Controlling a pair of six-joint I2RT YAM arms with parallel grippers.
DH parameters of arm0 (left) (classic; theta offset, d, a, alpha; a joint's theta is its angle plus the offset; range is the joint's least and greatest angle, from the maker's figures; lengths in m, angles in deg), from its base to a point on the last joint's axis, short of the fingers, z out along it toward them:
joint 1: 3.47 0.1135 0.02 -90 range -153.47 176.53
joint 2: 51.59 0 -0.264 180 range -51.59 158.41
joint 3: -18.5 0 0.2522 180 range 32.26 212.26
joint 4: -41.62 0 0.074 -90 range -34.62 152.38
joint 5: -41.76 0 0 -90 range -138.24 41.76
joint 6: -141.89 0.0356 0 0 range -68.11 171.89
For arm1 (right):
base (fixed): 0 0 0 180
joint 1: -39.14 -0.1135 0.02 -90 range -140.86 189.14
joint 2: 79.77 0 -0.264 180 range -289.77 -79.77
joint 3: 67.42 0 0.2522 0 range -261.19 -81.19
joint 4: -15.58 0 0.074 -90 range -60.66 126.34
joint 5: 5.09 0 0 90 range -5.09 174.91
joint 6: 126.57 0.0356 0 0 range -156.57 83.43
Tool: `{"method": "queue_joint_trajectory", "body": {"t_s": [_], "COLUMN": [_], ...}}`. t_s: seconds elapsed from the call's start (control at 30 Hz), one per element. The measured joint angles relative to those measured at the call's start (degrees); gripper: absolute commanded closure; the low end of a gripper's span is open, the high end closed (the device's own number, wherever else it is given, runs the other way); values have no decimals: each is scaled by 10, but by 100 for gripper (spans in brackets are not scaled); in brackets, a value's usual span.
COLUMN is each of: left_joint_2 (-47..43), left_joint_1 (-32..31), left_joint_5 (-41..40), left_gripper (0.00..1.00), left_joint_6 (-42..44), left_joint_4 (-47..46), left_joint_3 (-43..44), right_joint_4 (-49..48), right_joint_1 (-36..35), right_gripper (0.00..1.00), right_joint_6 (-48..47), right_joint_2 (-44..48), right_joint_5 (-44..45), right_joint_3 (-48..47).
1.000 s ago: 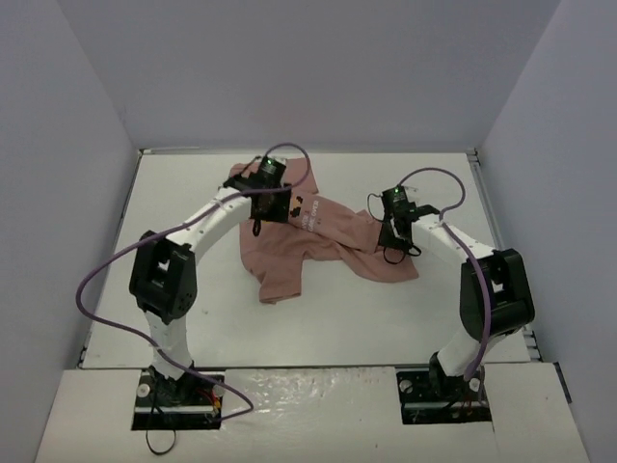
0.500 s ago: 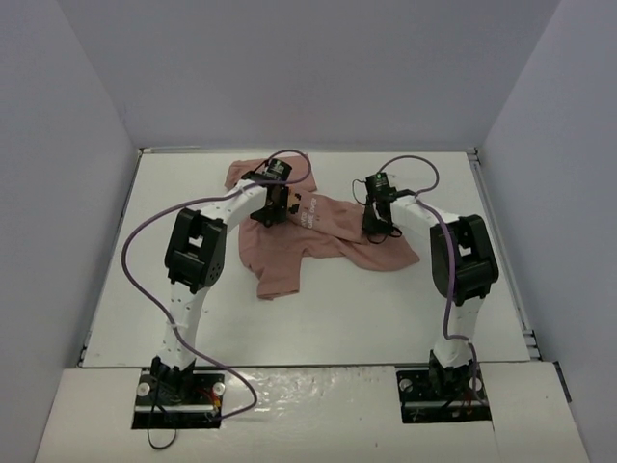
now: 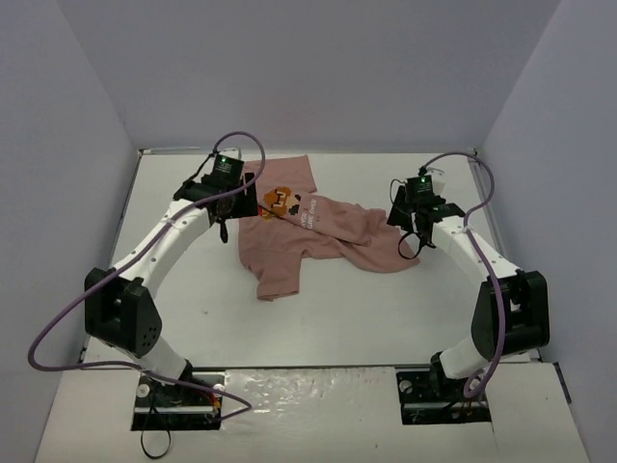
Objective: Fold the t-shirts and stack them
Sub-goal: Flatten out the tshirt
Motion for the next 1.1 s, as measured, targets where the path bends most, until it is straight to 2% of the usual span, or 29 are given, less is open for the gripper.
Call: {"method": "queue_joint_trajectory", "body": {"t_s": [0.07, 0.2, 0.3, 0.47, 0.57, 0.7, 0.8, 0.87, 0.9, 1.0, 1.1], "left_joint_2": [-6, 48, 84, 95, 102, 119, 122, 123, 124, 124, 123], "left_joint_1": [16, 46, 51, 48, 48, 48, 48, 47, 46, 44, 43], "left_joint_5": [19, 49, 70, 91, 95, 100, 103, 103, 104, 106, 102], "left_gripper": [40, 41, 41, 43, 47, 60, 77, 94, 99, 100, 100], "left_joint_6": [-22, -54, -70, -87, -94, -105, -114, -118, -120, -128, -123], "left_joint_4": [-10, -34, -42, -73, -89, -102, -113, -120, -123, -130, -113], "left_joint_3": [-47, -123, -147, -151, -151, -152, -153, -155, -156, -159, -152], "right_joint_4": [2, 9, 12, 4, -5, -24, -39, -50, -55, -67, -69], "right_joint_1": [9, 26, 38, 50, 51, 51, 50, 51, 51, 51, 51], "right_gripper": [36, 37, 37, 38, 39, 44, 54, 71, 81, 99, 100], "right_joint_6": [10, 32, 42, 55, 62, 73, 81, 85, 87, 92, 93], "right_joint_2": [14, 12, 8, -12, -31, -54, -64, -63, -62, -57, -49], "right_joint_5": [1, -3, -5, -10, -16, -24, -24, -22, -19, -16, -19], "right_joint_3": [26, 68, 81, 85, 90, 109, 124, 128, 131, 141, 149]}}
